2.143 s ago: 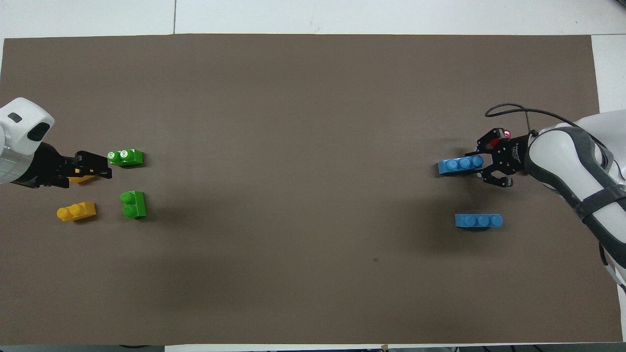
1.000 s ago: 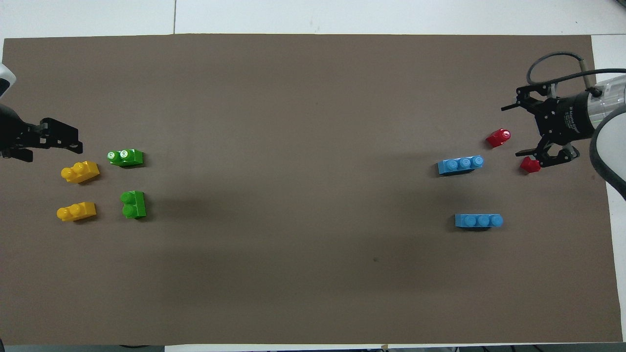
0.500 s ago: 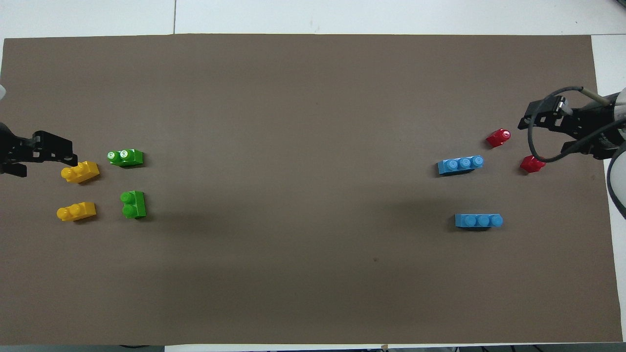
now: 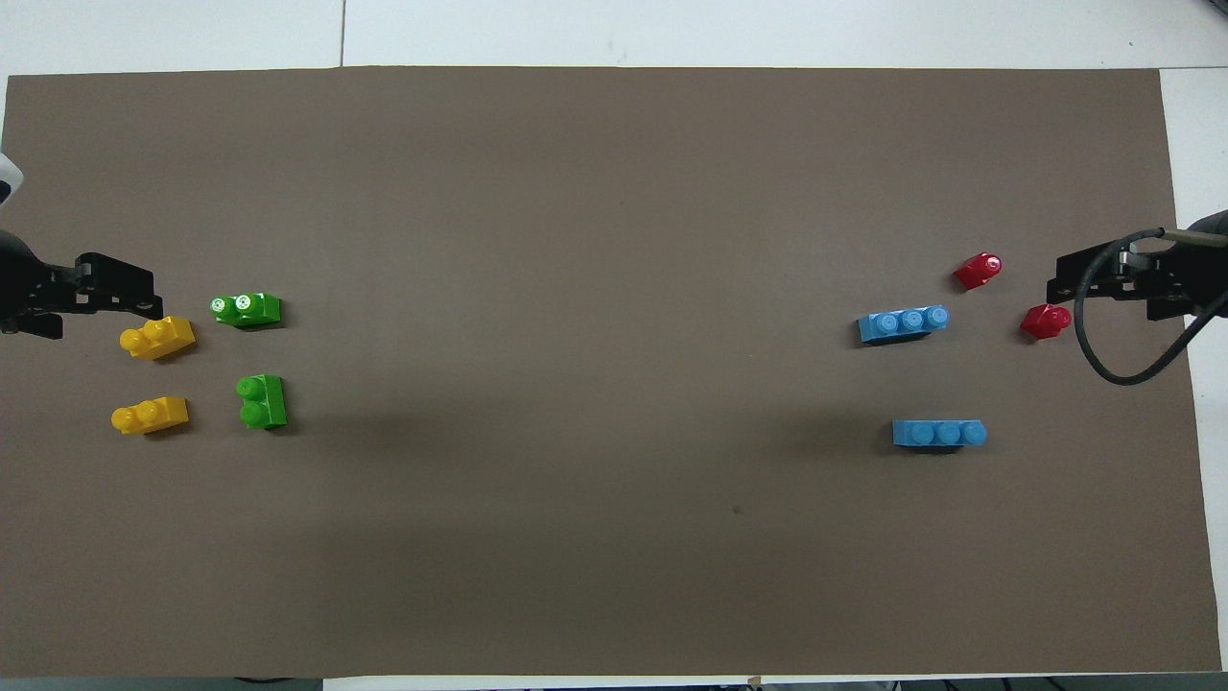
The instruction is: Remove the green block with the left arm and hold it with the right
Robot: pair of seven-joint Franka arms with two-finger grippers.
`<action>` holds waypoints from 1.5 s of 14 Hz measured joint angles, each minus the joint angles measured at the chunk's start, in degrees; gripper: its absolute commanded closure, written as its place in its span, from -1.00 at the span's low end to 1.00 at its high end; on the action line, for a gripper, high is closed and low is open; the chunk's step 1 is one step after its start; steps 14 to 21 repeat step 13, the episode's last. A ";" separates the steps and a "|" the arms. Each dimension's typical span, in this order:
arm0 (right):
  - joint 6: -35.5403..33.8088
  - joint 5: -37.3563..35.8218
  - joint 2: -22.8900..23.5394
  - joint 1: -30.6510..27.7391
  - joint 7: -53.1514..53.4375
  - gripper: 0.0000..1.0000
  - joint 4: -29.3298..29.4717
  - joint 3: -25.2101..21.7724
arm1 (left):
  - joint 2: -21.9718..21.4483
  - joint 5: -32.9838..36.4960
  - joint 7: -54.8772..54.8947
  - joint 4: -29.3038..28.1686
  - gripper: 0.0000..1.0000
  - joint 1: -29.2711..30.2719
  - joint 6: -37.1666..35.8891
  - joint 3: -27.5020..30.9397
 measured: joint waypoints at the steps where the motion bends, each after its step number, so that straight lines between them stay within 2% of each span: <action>1: 0.00 -0.37 0.00 0.02 -0.13 -1.00 0.17 0.02 | -0.01 0.00 0.00 0.27 -1.00 -0.22 0.00 0.11; 7: -0.03 -1.42 0.00 0.04 -0.89 -1.00 0.89 0.04 | 0.07 0.00 0.00 1.82 -1.00 -0.69 -0.02 -2.11; 21: -0.03 -1.42 0.00 0.01 -0.91 -1.00 0.89 0.03 | 0.44 0.02 0.00 3.68 -1.00 -0.72 -0.58 -2.18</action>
